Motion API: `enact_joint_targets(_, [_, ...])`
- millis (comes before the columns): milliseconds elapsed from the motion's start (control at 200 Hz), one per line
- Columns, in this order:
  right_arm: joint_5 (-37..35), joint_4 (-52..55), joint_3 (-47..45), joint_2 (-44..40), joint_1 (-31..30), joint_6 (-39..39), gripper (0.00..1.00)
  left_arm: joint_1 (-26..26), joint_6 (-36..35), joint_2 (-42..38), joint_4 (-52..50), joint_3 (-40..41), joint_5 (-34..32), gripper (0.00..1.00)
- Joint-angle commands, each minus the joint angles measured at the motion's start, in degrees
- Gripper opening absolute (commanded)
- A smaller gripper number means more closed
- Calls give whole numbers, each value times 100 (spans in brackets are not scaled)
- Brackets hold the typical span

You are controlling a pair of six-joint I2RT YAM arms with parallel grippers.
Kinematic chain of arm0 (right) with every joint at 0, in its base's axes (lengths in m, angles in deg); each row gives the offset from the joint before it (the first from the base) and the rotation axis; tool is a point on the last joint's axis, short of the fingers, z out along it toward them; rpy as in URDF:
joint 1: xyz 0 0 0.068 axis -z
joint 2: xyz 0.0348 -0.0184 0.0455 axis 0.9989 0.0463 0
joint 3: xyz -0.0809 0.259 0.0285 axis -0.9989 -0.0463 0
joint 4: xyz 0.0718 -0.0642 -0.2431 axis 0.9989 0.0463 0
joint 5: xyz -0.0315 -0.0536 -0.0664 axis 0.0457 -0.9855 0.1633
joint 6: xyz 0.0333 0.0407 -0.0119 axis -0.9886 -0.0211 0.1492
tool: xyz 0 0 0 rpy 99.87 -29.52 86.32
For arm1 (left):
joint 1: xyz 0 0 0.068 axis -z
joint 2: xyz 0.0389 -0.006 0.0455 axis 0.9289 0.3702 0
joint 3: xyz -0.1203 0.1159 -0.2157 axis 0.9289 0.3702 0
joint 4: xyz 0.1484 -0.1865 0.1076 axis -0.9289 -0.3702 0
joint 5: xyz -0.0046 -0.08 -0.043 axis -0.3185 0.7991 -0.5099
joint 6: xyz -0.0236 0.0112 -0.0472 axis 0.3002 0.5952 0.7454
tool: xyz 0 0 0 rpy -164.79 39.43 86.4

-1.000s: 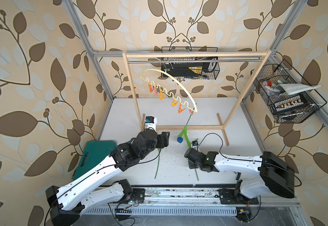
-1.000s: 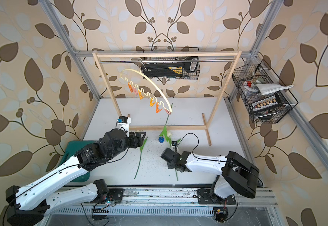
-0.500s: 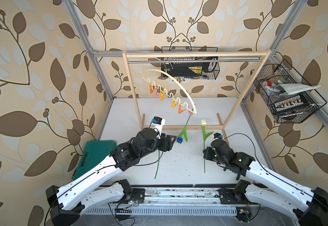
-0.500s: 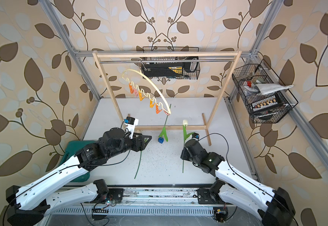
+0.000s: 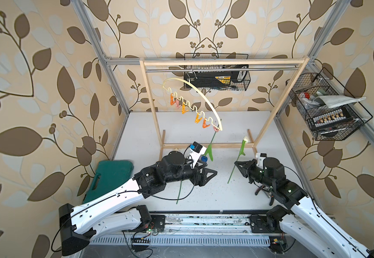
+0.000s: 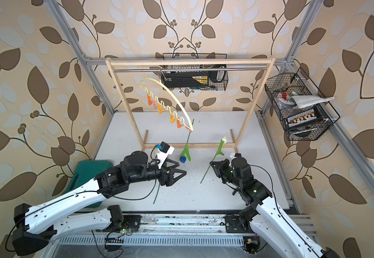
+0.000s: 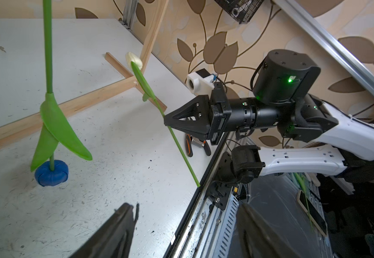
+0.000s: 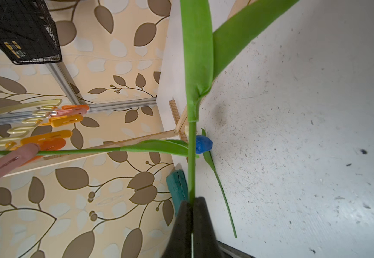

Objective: Dry the flowers on a clothes hanger
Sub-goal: Pick up the flower at the center of the board.

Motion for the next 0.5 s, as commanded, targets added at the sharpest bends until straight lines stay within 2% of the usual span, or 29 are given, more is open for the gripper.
enact_joint_targets(0, [-306, 132, 440, -87, -143, -243, 0, 125, 207, 410, 651, -114, 175, 76])
enact_joint_targets(145, [-850, 457, 730, -177, -449, -84, 0, 276, 301, 996, 923, -301, 239, 77])
enact_joint_targets(360, [-662, 268, 711, 65, -547, -106, 0, 396, 403, 1658, 923, -681, 317, 76])
enact_joint_targets(495, [-684, 206, 743, 90, -582, -54, 0, 430, 423, 1889, 910, -787, 317, 71])
